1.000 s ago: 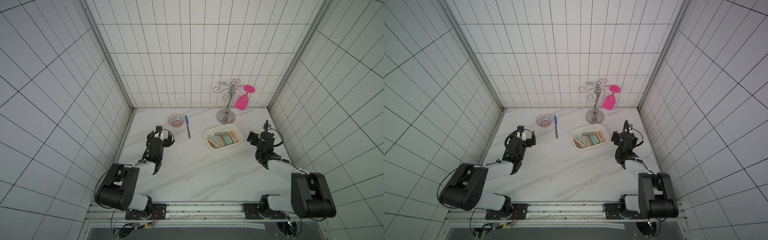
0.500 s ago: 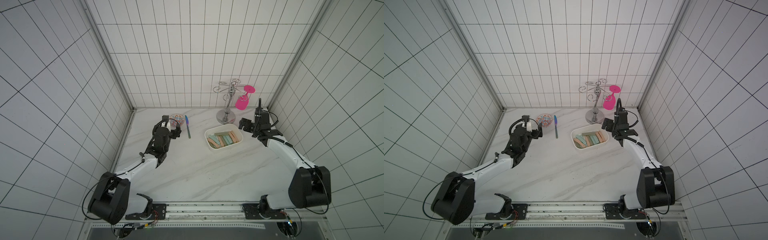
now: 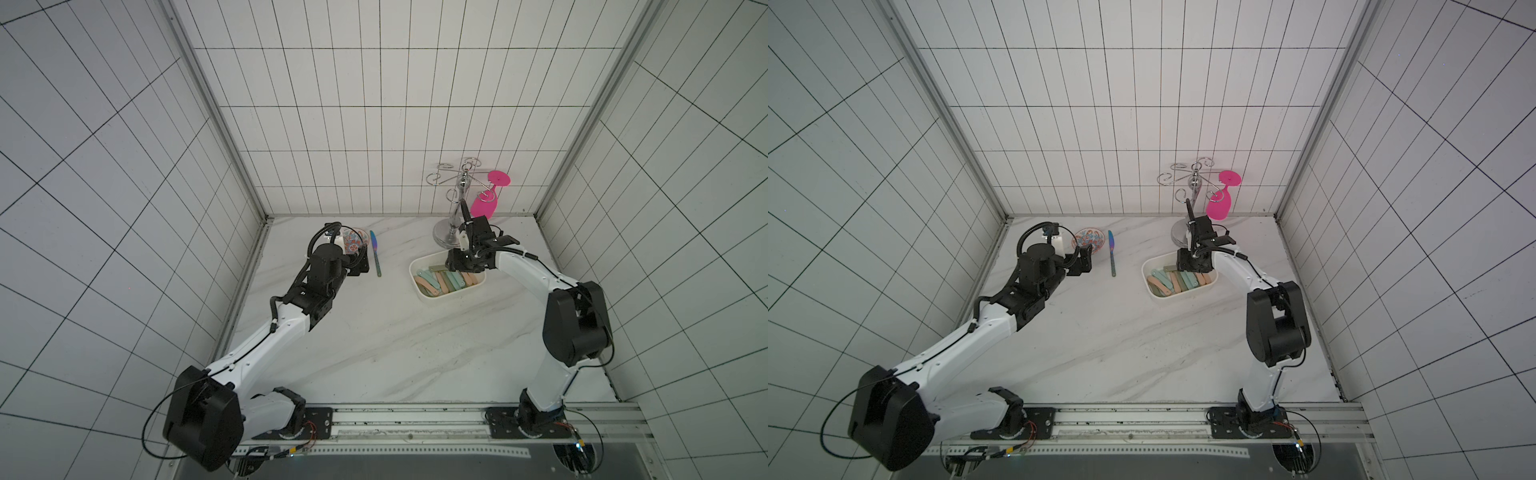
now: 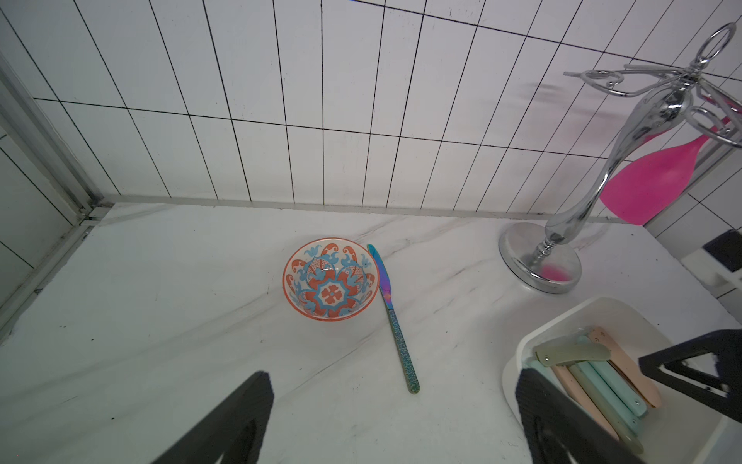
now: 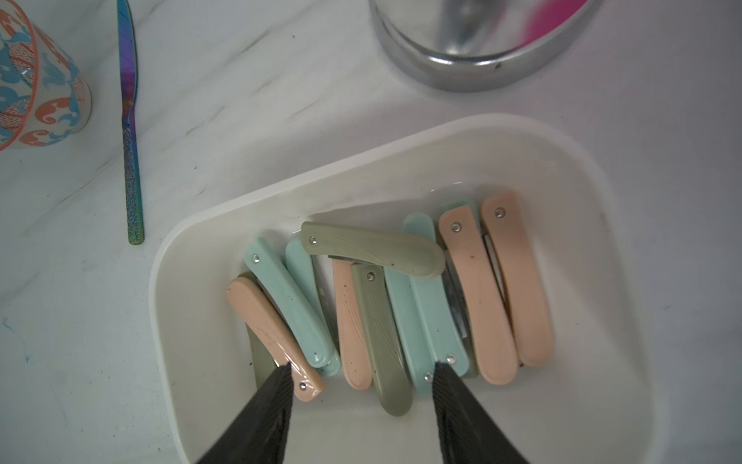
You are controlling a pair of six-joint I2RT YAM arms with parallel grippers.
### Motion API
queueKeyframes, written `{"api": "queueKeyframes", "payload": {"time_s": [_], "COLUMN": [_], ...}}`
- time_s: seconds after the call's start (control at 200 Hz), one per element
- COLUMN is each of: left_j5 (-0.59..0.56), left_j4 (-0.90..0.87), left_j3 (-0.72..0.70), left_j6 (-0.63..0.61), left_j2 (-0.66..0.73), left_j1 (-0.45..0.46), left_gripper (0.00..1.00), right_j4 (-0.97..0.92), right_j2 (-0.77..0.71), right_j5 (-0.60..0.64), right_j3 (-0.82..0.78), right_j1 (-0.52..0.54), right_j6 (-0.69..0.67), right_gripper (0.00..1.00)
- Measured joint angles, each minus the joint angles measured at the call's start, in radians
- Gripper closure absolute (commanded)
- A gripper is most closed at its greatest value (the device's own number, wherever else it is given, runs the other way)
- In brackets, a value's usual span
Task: Take the fruit knife out of the storage box
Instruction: Pick up the fruit knife from the storage box.
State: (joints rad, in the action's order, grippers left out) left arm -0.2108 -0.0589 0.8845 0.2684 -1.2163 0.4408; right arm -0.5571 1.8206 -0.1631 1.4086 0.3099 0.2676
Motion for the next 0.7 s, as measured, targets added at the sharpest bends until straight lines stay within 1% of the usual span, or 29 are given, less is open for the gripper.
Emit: {"api": "queueKeyframes", "payload": {"time_s": [0.215, 0.34, 0.38, 0.45, 0.7], "left_j5": [0.066, 0.093, 0.1, 0.109, 0.144], "left_j4": [-0.087, -0.121, -0.127, -0.129, -0.136], "left_j3": [0.006, 0.006, 0.006, 0.006, 0.006], "left_j6": [0.057, 0.073, 0.076, 0.076, 0.076], "left_j2": [0.027, 0.032, 0.036, 0.041, 0.039], "left_j1": [0.003, 0.003, 0.003, 0.003, 0.003], "left_gripper": [0.03, 0.03, 0.03, 0.02, 0.02], "right_j4": [-0.03, -0.039, -0.039, -0.038, -0.037], "right_j2": [0.119, 0.179, 0.198, 0.223, 0.266], "right_j5": [-0.026, -0.011, -0.004, 0.008, 0.065], "right_j3": [0.056, 0.09, 0.103, 0.118, 0.164], "right_j1": [0.071, 0.106, 0.114, 0.126, 0.138], "right_j6": [-0.029, -0.051, -0.058, -0.069, -0.086], "right_gripper": [0.46, 0.49, 0.52, 0.55, 0.57]}}
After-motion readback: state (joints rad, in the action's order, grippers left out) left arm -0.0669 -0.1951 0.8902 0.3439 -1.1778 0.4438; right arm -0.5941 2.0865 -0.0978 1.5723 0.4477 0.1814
